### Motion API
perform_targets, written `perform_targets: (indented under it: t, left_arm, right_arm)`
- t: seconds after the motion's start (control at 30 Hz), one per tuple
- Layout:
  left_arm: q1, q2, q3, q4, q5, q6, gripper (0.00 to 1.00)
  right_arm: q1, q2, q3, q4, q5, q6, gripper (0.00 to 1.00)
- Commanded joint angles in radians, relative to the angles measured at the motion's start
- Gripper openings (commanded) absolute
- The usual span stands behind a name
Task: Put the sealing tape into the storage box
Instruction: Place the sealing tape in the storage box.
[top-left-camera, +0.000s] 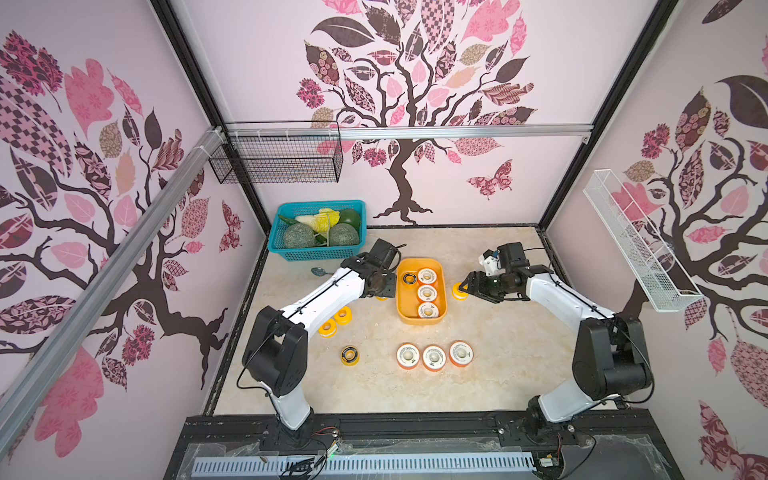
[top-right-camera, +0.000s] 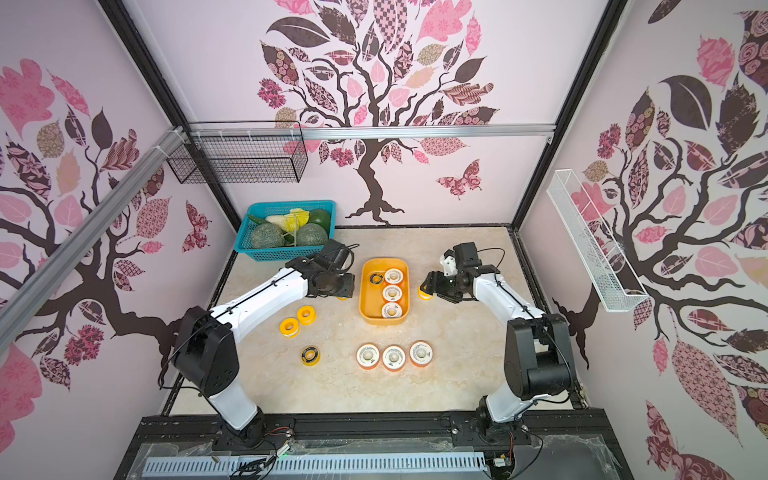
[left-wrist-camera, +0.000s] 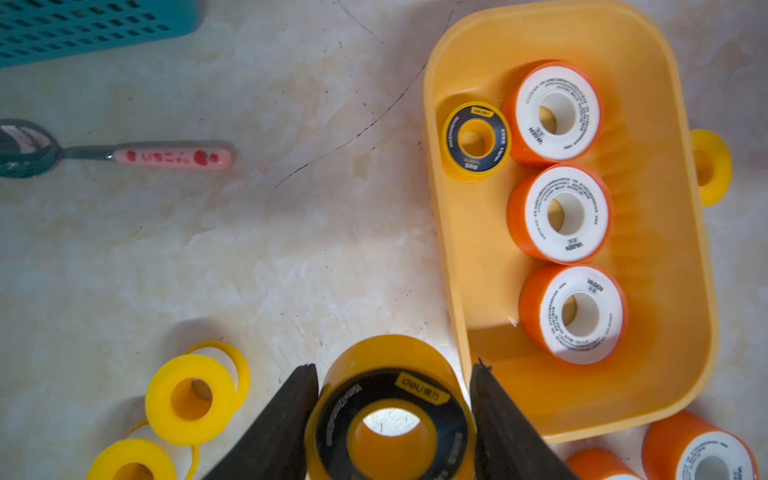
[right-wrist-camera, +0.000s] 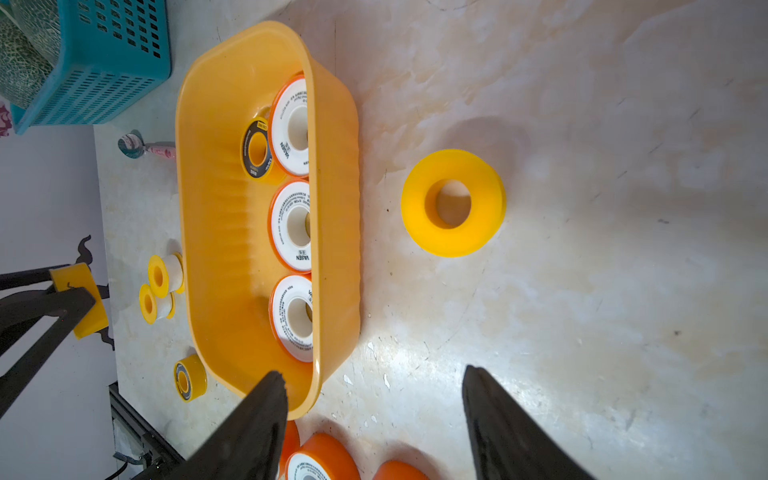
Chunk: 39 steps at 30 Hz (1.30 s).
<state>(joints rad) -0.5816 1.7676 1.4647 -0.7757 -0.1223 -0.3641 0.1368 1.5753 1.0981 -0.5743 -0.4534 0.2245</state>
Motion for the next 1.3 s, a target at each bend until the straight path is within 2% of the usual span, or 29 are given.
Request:
perform_targets:
  t: [0.0, 0.2, 0.43, 1.27]
  left_arm:
    - [-0.021, 0.062, 0.093, -0.041, 0.007, 0.032, 0.54]
    - [-0.047, 0.178, 0.23, -0.064, 0.036, 0.047, 0.54]
    - [-0.061, 0.272, 0.326, -0.086, 0.065, 0.063, 0.54]
    - [-0.065, 0.485, 0.524, -0.175, 0.019, 0.131, 0.54]
  right_arm:
    - [0.001, -0.013, -0.008, 0.012, -0.004, -0.001, 0.71]
    - [0.002, -0.037, -0.043, 0.024, -0.004, 0.011, 0.71]
    - [0.002, -0.047, -0.067, 0.034, 0.0, 0.017, 0.71]
    - [0.002, -0.046, -0.049, 0.007, 0.008, -0.001, 0.71]
